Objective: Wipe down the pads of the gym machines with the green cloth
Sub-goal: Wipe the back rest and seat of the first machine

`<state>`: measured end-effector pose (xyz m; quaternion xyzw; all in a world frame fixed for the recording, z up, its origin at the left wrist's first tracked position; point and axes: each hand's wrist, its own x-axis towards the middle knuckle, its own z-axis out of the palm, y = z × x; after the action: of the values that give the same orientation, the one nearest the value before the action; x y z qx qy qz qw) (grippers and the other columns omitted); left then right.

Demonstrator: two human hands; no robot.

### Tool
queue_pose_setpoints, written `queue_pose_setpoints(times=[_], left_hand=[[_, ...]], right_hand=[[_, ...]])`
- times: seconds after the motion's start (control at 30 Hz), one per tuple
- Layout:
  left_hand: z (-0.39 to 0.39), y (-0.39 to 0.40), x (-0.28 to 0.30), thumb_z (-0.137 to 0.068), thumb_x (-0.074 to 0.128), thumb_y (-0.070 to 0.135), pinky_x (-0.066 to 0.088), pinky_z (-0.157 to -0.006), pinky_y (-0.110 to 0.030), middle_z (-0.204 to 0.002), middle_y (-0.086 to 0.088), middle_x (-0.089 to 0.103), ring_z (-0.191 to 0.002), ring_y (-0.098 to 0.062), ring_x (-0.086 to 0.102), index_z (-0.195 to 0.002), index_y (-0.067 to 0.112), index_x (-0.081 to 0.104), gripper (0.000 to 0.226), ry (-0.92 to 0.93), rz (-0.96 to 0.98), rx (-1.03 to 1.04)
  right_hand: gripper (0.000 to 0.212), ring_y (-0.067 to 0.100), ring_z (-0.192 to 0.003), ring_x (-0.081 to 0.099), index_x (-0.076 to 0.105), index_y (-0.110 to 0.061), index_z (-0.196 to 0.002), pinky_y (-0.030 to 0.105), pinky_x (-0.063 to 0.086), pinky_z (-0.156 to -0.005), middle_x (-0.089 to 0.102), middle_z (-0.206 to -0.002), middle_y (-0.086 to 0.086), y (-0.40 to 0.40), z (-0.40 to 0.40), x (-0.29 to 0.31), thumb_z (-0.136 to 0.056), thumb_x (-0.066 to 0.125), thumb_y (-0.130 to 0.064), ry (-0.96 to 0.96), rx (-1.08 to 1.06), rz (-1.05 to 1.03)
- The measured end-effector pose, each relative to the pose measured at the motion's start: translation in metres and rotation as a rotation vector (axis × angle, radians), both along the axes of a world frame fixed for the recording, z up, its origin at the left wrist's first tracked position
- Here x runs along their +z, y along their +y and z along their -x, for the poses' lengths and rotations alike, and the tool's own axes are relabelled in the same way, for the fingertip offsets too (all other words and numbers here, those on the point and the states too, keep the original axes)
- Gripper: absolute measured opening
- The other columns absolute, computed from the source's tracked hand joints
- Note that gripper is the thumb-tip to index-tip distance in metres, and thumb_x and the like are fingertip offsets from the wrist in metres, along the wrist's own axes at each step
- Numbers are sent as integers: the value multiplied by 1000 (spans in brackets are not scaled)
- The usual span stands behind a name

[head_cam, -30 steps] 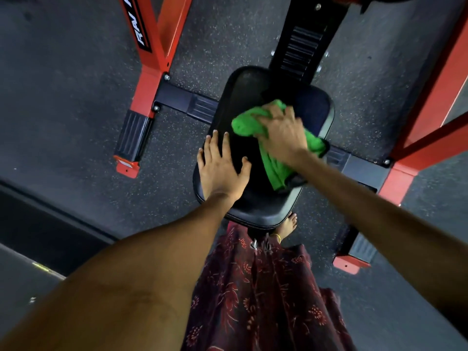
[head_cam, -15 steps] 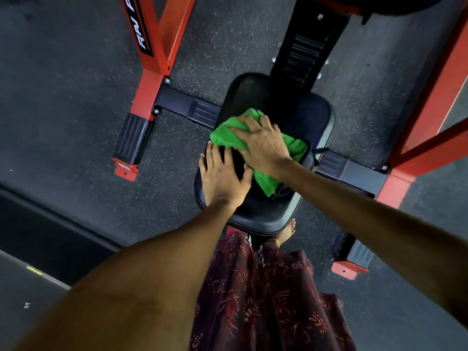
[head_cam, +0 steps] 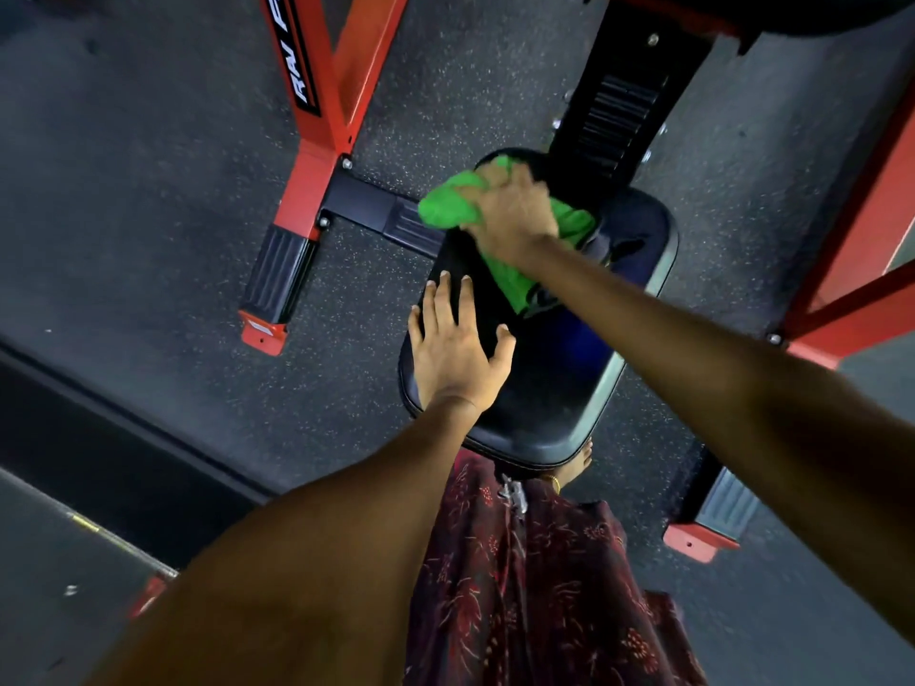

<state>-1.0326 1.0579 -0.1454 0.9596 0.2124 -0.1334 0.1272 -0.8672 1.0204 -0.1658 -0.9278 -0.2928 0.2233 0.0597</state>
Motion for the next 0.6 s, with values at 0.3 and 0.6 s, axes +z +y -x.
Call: queue_pose_setpoints(times=[0.3, 0.6], left_hand=[[1, 0, -2, -81, 23, 52, 12, -117, -43, -155, -11, 26, -144, -26, 20, -146, 14, 33, 76, -4, -19, -7], [2, 0, -2, -88, 38, 47, 10, -117, -42, -156, -10, 23, -145, -26, 17, -148, 15, 30, 68, 19, -27, -10]], right_hand=[[49, 38, -132, 32, 40, -24, -142, 48, 39, -100, 37, -143, 12, 3, -55, -15, -96, 48, -39, 67, -52, 21], [44, 40, -128, 37, 46, -20, -136, 45, 41, -95, 42, -137, 14, -64, -81, -37, -96, 48, -38, 114, -415, 26]])
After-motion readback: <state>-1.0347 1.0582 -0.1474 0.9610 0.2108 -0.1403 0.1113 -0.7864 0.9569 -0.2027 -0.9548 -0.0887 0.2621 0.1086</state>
